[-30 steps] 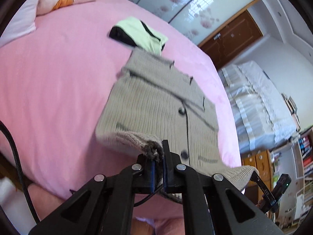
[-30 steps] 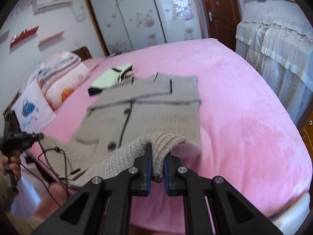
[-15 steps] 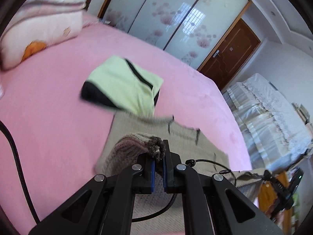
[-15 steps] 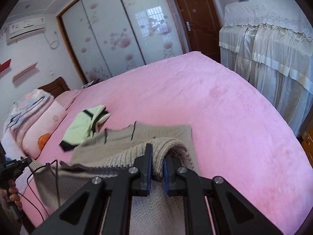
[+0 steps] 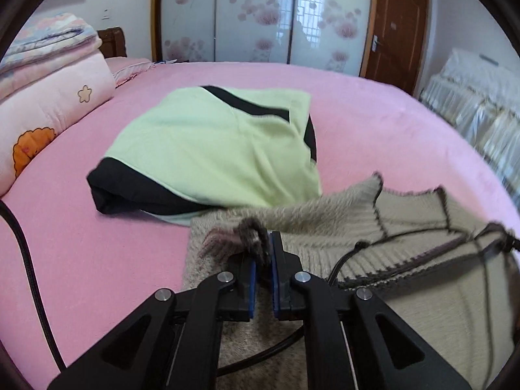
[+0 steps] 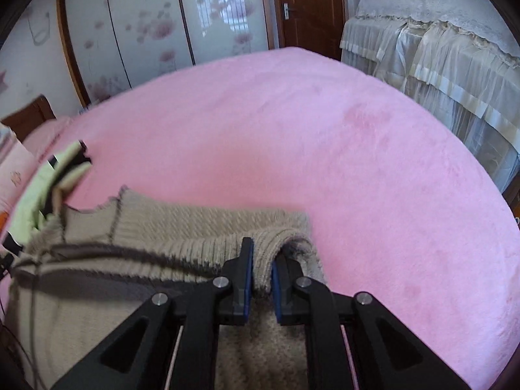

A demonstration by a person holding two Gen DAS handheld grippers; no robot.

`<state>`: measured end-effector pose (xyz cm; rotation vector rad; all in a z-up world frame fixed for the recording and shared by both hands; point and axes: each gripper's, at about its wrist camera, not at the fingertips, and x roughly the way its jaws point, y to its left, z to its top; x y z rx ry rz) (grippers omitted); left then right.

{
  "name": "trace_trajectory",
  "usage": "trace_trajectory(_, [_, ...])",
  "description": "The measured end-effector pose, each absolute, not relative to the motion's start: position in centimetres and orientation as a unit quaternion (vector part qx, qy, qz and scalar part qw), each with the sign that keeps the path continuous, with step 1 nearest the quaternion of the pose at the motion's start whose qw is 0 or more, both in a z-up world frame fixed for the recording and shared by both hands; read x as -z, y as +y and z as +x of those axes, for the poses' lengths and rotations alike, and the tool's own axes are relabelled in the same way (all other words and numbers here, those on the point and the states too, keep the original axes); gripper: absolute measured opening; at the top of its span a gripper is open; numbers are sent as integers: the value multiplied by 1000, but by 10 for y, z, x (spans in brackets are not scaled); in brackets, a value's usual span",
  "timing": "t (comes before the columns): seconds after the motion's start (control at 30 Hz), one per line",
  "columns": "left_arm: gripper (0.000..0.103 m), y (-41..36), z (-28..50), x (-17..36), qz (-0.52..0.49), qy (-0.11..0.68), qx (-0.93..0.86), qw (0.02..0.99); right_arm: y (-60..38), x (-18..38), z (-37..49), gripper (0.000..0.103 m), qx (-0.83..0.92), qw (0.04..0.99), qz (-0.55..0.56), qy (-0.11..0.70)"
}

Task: Fold large clothes
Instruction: 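Lay the folded hem down on the collar and open both tools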

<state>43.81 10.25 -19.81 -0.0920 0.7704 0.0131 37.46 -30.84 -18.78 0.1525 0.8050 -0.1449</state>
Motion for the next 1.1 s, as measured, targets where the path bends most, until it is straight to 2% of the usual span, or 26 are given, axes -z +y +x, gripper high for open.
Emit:
trace_trajectory(0.1, [21,106,433,198,-53,377,5,925,-306,183,365,18,74,921,71,375])
trace_trajectory(0.13, [22,108,431,197,-57,377,8,925,-307,178,359,25,75,925,74,365])
trace_trajectory(0.17, [30,111,428,195,-63,378,8,924,-307,174,355,31,76,927,76,359])
trace_trajectory(0.2, [40,114,424,192,-68,377,6,924,-306,169,351,33,74,930,80,350])
trace_trajectory(0.3, [52,121,400,180,-85,357,14,930,-304,150,334,35,53,940,106,320])
trace_trajectory(0.33, [53,122,392,178,-89,353,17,931,-299,142,326,36,38,943,111,312])
trace_trajectory(0.6, [53,119,368,185,-98,383,47,917,-208,129,311,36,-120,926,97,344])
trace_trajectory(0.8, [53,106,369,185,-82,411,84,904,-137,144,323,36,-183,903,87,379])
trace_trajectory(0.97, [52,96,362,185,-61,425,115,896,-117,168,347,36,-187,885,107,412])
trace_trajectory(1.03, [42,95,361,186,-55,434,121,891,-115,174,351,31,-184,882,111,419])
trace_trajectory(1.07, [31,94,361,186,-52,439,122,889,-113,176,352,26,-186,880,110,423])
trace_trajectory(1.1, [26,92,360,187,-53,444,131,885,-112,177,353,22,-189,879,111,422])
